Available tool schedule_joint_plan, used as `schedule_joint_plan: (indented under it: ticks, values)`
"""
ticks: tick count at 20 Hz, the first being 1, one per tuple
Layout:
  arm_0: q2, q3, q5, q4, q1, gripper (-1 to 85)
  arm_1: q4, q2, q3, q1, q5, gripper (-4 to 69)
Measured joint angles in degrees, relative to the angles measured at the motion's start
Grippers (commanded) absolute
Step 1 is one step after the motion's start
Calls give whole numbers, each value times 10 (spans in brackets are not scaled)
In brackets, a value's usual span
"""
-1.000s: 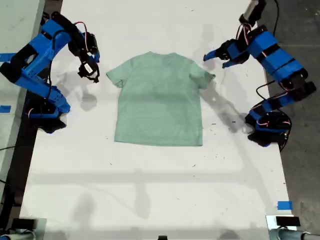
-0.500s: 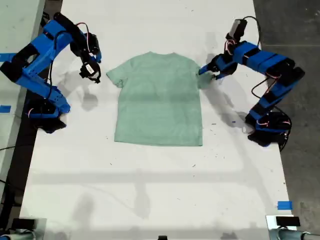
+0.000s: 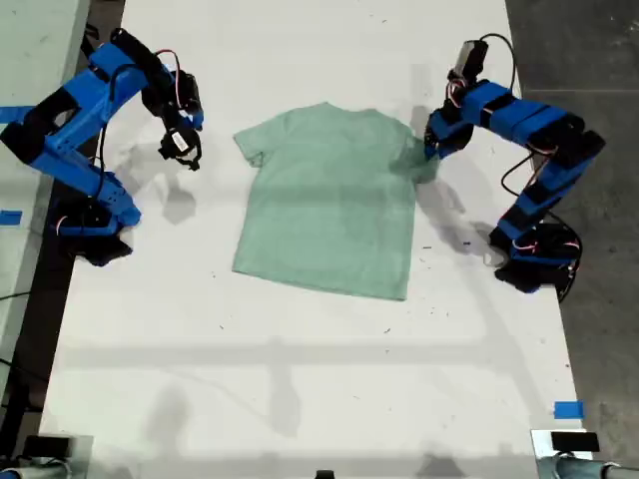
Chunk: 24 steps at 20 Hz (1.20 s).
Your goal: Fold tshirt
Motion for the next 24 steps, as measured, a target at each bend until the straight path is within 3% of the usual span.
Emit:
schedule_joint_plan:
  ticks: [3,6,11,12,13,16,19,24]
  values:
    - [2,8,0,-1,0,0,64,17,-63,-36,7,-9]
    - [2,13,0,-4,4,0,114,7,-185,-126,60,-9]
    - [2,13,-2,-12,14,0,56,-157,-379,-250,129,-10]
    - [2,13,-2,-12,17,0,43,-200,-408,-258,137,52]
    - [2,13,-2,-12,18,0,26,-243,-425,-265,141,227]
    - [4,13,-5,-12,18,0,-10,-365,-460,-271,142,413]
    - [4,13,-7,-12,24,0,4,-371,-478,-273,142,376]
    - [4,13,-12,-12,31,0,171,-188,-477,-275,117,387]
